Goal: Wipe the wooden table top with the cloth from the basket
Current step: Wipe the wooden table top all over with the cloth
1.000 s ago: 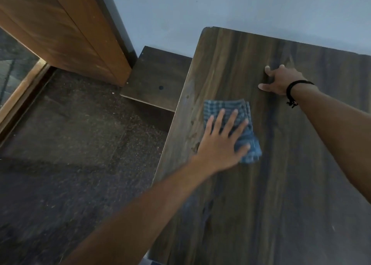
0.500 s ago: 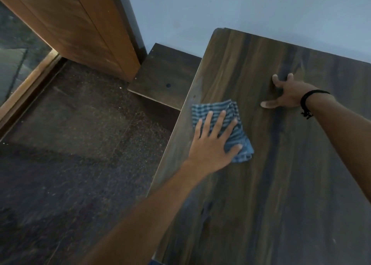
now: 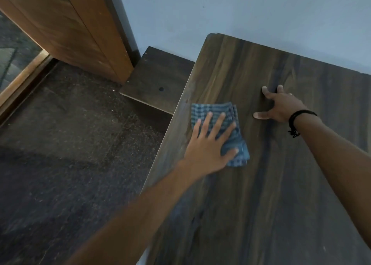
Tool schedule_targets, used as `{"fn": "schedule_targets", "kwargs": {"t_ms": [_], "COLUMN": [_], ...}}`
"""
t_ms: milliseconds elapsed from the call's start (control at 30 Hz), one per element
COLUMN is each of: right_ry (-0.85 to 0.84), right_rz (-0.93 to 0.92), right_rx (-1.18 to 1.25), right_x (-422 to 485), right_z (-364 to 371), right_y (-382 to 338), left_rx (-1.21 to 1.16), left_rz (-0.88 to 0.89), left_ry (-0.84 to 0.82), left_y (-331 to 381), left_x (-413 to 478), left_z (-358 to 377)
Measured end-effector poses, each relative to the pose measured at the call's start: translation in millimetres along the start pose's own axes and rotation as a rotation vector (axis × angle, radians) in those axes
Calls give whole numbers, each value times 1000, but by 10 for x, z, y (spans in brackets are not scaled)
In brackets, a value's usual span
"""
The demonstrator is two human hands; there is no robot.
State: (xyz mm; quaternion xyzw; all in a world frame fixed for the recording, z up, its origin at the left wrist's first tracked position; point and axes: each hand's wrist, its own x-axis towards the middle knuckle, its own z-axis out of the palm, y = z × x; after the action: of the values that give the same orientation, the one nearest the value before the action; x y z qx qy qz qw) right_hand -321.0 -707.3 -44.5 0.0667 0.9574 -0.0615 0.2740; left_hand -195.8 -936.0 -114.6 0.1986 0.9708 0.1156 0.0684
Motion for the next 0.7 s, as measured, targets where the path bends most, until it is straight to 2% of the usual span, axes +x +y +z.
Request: {"fn": "schedule_targets", "kwargs": {"t_ms": [67,133,200,300,400,567,700], "right_ry": [-7,-9,-9,0,-1,8,2], "right_rz": [5,6,0,8,2,4,-15], "right_rx": [-4,-6,-7,-18,-23,-19,-22], "right_x": [23,38,36,28,31,9,1], "right_z": [7,-18,-30,-6,-15,12,-16], "right_y": [10,8,14,37,11,24,9], "left_rx": [-9,7,23,-37,-75,-86,-41], "left_rz": [70,54,-27,-161,-222,-217,-202], "left_ry": [-118,-121,-91,-136,-177,-128,-88], "left_y": [-64,-177,-317,-612,-735,-662,-502], "left_x": [-82,181,623,1264,1538,1356,551], "left_z": [1,-117,-238,-449,-560,-504,-306]}}
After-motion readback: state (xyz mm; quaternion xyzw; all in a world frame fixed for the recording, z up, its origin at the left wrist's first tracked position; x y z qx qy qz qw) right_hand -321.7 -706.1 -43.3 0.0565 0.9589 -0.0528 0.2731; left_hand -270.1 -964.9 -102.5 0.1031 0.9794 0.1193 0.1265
